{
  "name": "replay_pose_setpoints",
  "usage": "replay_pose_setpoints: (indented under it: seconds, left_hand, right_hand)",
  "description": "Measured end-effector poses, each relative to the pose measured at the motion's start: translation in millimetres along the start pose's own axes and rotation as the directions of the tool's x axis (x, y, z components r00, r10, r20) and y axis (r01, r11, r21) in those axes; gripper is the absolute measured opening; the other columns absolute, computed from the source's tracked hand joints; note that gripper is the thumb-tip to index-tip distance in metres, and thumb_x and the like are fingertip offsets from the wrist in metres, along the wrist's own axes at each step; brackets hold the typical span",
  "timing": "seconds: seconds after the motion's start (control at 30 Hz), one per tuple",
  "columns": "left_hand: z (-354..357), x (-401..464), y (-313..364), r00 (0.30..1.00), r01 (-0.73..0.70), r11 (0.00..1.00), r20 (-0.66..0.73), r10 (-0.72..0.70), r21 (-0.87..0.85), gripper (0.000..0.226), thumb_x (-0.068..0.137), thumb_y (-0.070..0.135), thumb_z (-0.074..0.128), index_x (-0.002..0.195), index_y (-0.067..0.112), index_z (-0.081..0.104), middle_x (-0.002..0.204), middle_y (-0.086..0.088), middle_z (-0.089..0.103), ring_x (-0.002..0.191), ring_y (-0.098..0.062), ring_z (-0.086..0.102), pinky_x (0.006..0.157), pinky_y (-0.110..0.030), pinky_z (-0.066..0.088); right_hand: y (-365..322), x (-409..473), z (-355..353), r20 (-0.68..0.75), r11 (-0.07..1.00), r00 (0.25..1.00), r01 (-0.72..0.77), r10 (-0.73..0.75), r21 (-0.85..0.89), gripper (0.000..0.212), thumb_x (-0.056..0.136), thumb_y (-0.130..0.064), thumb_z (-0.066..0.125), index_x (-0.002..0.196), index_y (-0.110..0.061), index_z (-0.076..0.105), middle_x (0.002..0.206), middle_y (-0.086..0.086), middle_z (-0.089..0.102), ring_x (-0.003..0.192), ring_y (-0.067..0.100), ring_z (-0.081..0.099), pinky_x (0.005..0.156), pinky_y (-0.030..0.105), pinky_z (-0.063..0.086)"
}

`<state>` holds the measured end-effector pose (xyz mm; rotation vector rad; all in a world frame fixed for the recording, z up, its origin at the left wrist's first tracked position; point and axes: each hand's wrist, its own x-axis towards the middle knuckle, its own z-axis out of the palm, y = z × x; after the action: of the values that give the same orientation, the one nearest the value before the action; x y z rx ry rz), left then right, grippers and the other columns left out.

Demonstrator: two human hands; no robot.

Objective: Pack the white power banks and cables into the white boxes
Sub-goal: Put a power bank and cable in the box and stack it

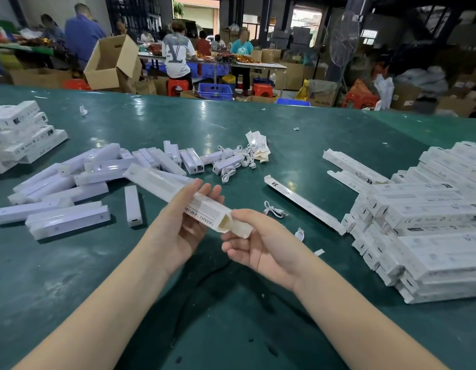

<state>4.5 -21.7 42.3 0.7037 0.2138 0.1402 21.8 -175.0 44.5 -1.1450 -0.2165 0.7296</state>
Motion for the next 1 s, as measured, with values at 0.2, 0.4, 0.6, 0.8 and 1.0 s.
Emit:
replay_pose_setpoints:
  seconds: [0.2, 0.4, 0.6, 0.8, 1.0]
  left_hand:
    - [5, 6, -4, 0.967, -0.074, 0.997, -0.242, 0.076, 0.018, 0.057, 0.052, 0.051, 0.075, 0.087, 0.009, 0.060, 0.064, 0.004, 0.071, 0.069, -0.012, 0.073, 0.053, -0.021, 0.056]
    - [1, 8, -5, 0.956, -0.049, 0.998, -0.288, 0.055, 0.028, 0.061, 0.050, 0.055, 0.074, 0.088, 0.010, 0.059, 0.066, 0.003, 0.072, 0.071, -0.013, 0.074, 0.050, -0.021, 0.055]
    - [-1, 9, -8, 0.955, -0.023, 0.998, -0.293, 0.038, 0.053, 0.063, 0.048, 0.056, 0.075, 0.089, 0.010, 0.061, 0.082, -0.003, 0.074, 0.075, -0.015, 0.074, 0.048, -0.020, 0.054]
    - [-4, 11, -7, 0.961, 0.013, 0.998, -0.277, 0.005, 0.063, 0.066, 0.044, 0.057, 0.076, 0.088, 0.010, 0.062, 0.082, -0.004, 0.074, 0.075, -0.014, 0.074, 0.050, -0.022, 0.057]
    - [-4, 9, -8, 0.969, 0.015, 0.991, -0.248, 0.019, 0.134, 0.066, 0.042, 0.055, 0.078, 0.086, 0.010, 0.061, 0.067, 0.000, 0.073, 0.069, -0.013, 0.073, 0.065, -0.030, 0.060]
  right_hand:
    - [2, -1, -3, 0.024, 0.906, 0.963, 0.259, -0.267, -0.336, 0.009, 0.097, -0.013, 0.059, 0.091, -0.012, 0.051, 0.086, 0.007, 0.066, 0.070, 0.023, 0.069, 0.059, 0.032, 0.059]
    - [10, -2, -4, 0.101, 0.697, 0.913, 0.369, -0.395, -0.615, 0.016, 0.089, -0.012, 0.068, 0.080, -0.023, 0.062, 0.081, -0.007, 0.063, 0.080, 0.025, 0.064, 0.067, 0.034, 0.061]
    - [15, -1, -5, 0.111, 0.636, 0.900, 0.380, -0.421, -0.672, 0.019, 0.088, -0.011, 0.066, 0.081, -0.029, 0.061, 0.080, 0.001, 0.066, 0.069, 0.022, 0.066, 0.070, 0.041, 0.061]
    - [13, 0, -8, 0.056, 0.707, 0.891, 0.395, -0.451, -0.587, 0.022, 0.086, -0.010, 0.073, 0.079, -0.020, 0.055, 0.078, 0.000, 0.068, 0.062, 0.017, 0.068, 0.059, 0.030, 0.058]
    - [11, 0, -11, 0.060, 0.647, 0.892, 0.370, -0.448, -0.667, 0.017, 0.083, -0.016, 0.077, 0.071, -0.022, 0.068, 0.058, -0.009, 0.062, 0.052, 0.014, 0.061, 0.057, 0.025, 0.056]
